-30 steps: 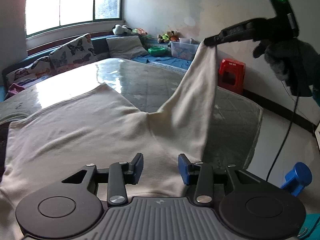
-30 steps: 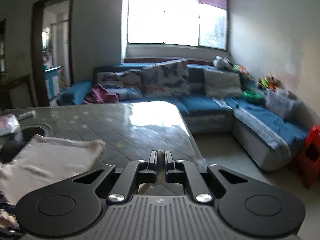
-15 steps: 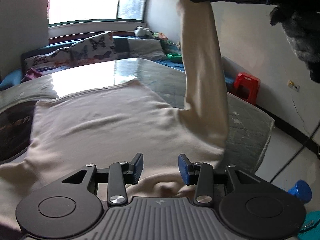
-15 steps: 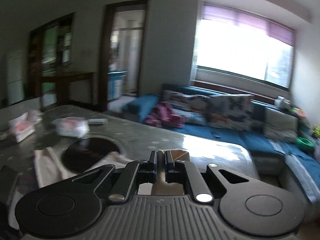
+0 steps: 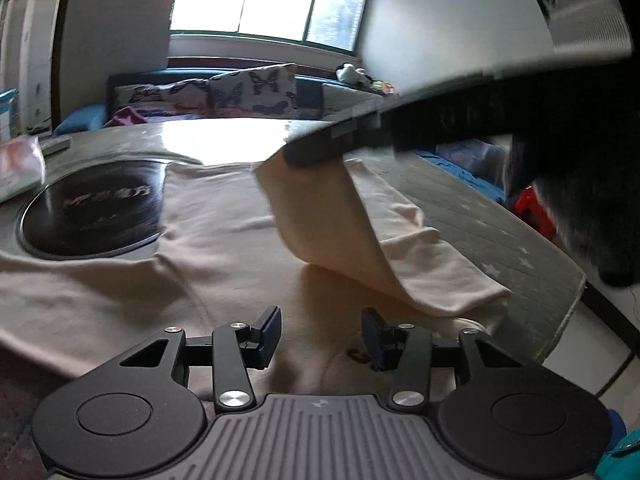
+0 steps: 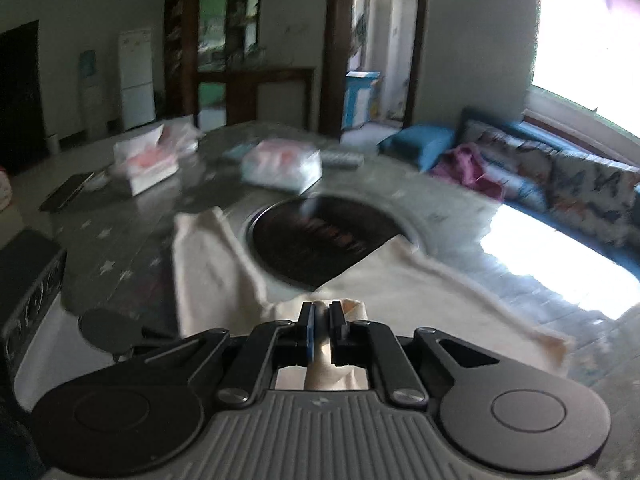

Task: Fold clothes
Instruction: 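Lay the held sleeve across the shirt body and open the right gripper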

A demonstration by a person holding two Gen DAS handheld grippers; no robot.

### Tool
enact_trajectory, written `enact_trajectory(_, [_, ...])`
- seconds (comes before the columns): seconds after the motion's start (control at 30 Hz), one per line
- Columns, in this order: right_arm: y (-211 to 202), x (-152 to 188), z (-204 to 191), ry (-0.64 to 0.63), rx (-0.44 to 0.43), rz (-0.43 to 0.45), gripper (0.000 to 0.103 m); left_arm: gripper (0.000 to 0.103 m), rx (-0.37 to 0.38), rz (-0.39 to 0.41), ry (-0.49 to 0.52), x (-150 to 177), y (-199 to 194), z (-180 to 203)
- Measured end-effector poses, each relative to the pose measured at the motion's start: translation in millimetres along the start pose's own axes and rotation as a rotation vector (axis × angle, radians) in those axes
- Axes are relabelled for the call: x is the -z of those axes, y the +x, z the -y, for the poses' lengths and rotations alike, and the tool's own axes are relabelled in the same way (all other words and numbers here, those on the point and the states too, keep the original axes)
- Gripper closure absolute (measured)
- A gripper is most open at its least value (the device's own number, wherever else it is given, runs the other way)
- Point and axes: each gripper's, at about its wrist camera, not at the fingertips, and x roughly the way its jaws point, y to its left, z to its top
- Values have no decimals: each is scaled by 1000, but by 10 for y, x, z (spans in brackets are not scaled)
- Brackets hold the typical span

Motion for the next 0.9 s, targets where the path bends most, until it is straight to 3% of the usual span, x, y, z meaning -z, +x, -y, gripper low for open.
enact_trajectory(0.2, [-115,93,56,27,-29,-2,85,54,-14,0,-17,-4,-56,-82])
enact_trajectory(0.33, [-308,268,242,54,24,-27,85,54,-22,4,-25,-2,-102,-148])
enact_trajectory(0.67, [-470,1119,681,221,142,-193,85,54,-95,45,-63,-79,-381,-341])
enact_trajectory(0.9, [-561,1060,778,215,144,-139,85,56,-42,56,-15,-232,-257,-206])
